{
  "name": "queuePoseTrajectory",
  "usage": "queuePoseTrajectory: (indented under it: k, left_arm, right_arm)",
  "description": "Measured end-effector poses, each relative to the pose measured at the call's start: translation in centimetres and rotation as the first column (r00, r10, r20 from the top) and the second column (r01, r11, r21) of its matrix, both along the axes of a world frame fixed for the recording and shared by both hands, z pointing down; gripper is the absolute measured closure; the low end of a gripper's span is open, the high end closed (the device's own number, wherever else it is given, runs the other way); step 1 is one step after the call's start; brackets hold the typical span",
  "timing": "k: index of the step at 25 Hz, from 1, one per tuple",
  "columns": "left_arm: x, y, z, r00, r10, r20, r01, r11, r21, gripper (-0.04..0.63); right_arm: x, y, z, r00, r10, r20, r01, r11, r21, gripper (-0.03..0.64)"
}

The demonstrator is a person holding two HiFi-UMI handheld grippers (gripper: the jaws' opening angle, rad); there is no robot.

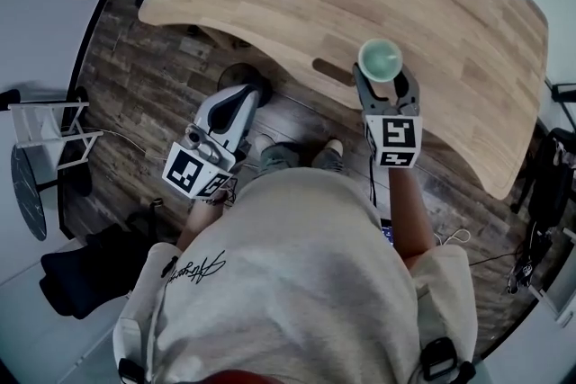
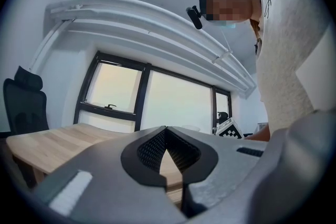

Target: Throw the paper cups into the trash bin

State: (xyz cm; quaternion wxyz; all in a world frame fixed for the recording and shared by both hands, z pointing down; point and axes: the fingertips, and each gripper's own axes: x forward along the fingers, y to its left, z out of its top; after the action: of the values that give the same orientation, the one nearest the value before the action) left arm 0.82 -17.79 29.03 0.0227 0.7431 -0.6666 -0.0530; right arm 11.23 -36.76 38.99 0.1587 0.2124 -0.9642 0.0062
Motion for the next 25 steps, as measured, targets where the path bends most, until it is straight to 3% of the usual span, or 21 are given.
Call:
queuePoseTrajectory:
  k: [25]
  left_arm:
    - [-14.3,9.8,-0.2,0.987,-0.159,-0.013,0.159,0.987,0.026,0.592]
  right_arm:
    - [-17.3,8.7,-2.8,0.985,-0.168,0.045,0.166,0.985,0.037,0.341]
